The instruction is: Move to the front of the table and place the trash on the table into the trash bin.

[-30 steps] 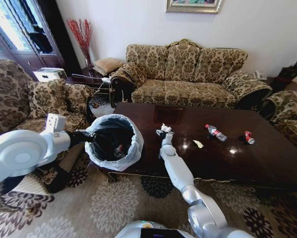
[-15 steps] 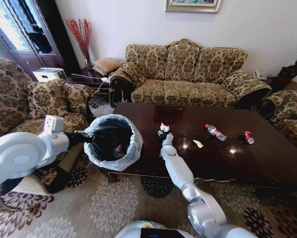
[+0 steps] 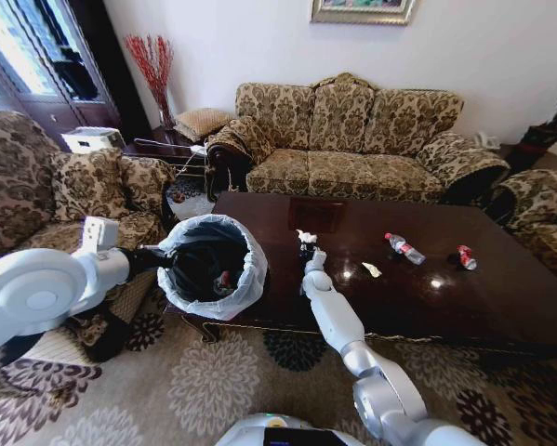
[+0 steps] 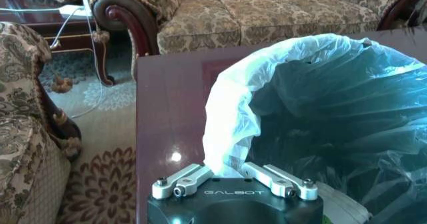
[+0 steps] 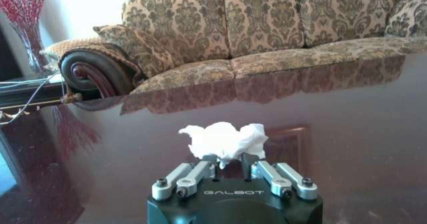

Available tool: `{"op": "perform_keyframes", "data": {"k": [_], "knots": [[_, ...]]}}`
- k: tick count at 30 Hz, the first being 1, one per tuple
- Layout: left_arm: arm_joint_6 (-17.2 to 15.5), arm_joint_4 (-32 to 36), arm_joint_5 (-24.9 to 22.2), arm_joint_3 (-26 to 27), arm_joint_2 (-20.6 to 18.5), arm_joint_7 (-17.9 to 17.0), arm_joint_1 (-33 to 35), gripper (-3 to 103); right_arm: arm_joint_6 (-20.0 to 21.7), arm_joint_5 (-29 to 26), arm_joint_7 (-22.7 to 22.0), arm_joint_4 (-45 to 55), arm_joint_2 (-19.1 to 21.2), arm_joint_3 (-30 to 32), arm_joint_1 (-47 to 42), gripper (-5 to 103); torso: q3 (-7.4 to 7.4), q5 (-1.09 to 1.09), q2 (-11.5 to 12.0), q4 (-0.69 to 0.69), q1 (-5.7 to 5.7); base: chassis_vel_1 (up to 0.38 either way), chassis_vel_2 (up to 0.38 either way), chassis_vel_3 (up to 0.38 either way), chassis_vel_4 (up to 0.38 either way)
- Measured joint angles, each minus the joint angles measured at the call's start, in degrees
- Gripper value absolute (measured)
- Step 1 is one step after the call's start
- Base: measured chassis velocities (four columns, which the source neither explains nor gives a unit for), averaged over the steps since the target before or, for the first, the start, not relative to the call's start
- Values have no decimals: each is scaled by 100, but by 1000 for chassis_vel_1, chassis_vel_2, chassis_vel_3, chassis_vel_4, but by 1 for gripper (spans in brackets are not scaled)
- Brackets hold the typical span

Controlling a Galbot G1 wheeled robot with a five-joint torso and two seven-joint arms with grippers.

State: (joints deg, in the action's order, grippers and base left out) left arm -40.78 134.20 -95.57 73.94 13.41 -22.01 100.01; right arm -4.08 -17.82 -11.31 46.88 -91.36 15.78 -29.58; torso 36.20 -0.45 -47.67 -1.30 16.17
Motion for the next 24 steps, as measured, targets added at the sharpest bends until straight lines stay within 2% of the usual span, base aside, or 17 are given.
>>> {"op": "perform_keyframes", "data": {"k": [6, 12, 14, 15, 16, 18, 19, 21, 23, 24], "knots": [[4, 1, 2, 0, 9, 0, 2, 0, 4, -17, 32, 218, 36, -4, -122, 4, 0, 0, 0, 0, 0, 0, 0, 0, 0], [-9, 12, -1, 27, -4, 0, 34, 0, -233, 241, 245, 706, 156, -10, -413, 0, 0, 0, 0, 0, 0, 0, 0, 0, 0], [-41, -16, -10, 54, -34, -2, 45, 0, -414, 308, 373, 1456, 283, -21, -724, 0, 0, 1, 0, 0, 0, 0, 0, 0, 0], [-45, -41, -11, 56, -35, -9, 47, 0, -416, 382, 385, 1929, 352, -21, -915, 0, 0, 2, 0, 0, 0, 0, 0, 0, 0], [-45, -41, -11, 56, -35, -9, 47, 0, -416, 382, 385, 1929, 352, -21, -915, 0, 0, 2, 0, 0, 0, 0, 0, 0, 0], [-62, -95, 3, 46, -36, -22, 61, 0, -327, 387, 456, 3171, 613, -42, -1432, 0, 0, 2, 0, 0, 0, 0, 0, 0, 0], [-62, -95, 3, 46, -36, -22, 61, 0, -327, 387, 456, 3171, 613, -42, -1432, 0, 0, 2, 0, 0, 0, 0, 0, 0, 0], [-99, -142, 42, 12, -40, -27, 78, 0, -247, 95, 674, 4387, 902, -76, -1902, 0, 0, 0, 0, 0, 0, 0, 0, 0, 0], [-125, -175, 65, -15, -52, -72, 104, 0, -150, -435, 1045, 5742, 1286, -106, -2379, 0, 0, 0, 0, 1, 0, 0, 0, 0, 0], [-125, -175, 65, -15, -52, -72, 104, 0, -150, -435, 1045, 5742, 1286, -106, -2379, 0, 0, 0, 0, 1, 0, 0, 0, 0, 0]]}}
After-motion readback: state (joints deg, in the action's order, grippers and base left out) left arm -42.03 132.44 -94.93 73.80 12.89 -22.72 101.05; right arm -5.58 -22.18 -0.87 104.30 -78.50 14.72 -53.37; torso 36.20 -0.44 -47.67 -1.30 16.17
